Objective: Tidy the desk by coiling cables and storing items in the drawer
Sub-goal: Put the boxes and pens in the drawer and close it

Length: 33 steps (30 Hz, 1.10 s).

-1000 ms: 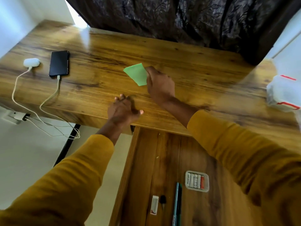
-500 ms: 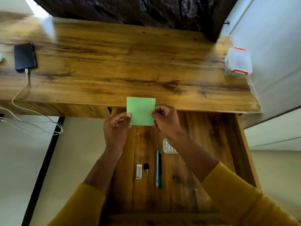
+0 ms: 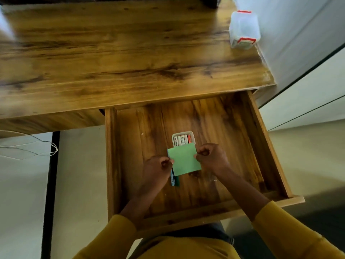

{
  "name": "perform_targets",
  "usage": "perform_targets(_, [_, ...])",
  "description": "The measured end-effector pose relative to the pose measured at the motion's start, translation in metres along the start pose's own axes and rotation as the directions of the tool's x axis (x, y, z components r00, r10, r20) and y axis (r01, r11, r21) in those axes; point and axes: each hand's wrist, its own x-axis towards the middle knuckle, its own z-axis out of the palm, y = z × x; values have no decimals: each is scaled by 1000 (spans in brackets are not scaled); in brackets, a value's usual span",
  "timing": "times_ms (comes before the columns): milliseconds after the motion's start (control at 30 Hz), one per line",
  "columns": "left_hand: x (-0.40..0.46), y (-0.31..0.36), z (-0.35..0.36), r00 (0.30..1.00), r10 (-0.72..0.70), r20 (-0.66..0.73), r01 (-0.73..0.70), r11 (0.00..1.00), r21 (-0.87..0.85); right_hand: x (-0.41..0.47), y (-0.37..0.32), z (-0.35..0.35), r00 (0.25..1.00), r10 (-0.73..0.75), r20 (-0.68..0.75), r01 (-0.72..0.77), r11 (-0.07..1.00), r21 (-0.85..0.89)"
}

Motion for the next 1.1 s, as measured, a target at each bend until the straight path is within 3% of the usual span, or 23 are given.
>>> perform_targets(233, [5,3,36,997,78,30,-81,988,131,-5,39,1,994,103,-31,-106,990,-95])
perform_targets(533, [20,-1,60,984,177,19,-170,907,385,7,43,4,991,106,-85,-115,988,-101])
perform_targets(633, [22,-2,60,981,191,32,-188,901,391,6,42,3,990,119,-70,-126,987,-101])
perform_targets(700, [21,0,58,978,201,47,-204,904,376,3,40,1,992,81,-95,-97,980,-176])
perform_targets(800, [15,5,52,959,241,151,-277,909,311,-6,41,-4,987,-121,-107,77,935,-345])
perform_targets(867, [9,7,43,936,232,266,-295,928,229,-10,43,-9,979,-203,19,198,922,-332])
perform_targets(933, [5,7,33,898,187,398,-269,950,160,-13,44,-13,945,-203,257,269,928,-258])
perform_targets(1000, [2,3,26,848,149,509,-239,964,117,-18,44,-14,855,-192,481,333,915,-227])
perform_targets(1100, [-1,-5,21,797,106,595,-224,966,128,-25,47,-10,743,-198,640,398,898,-185])
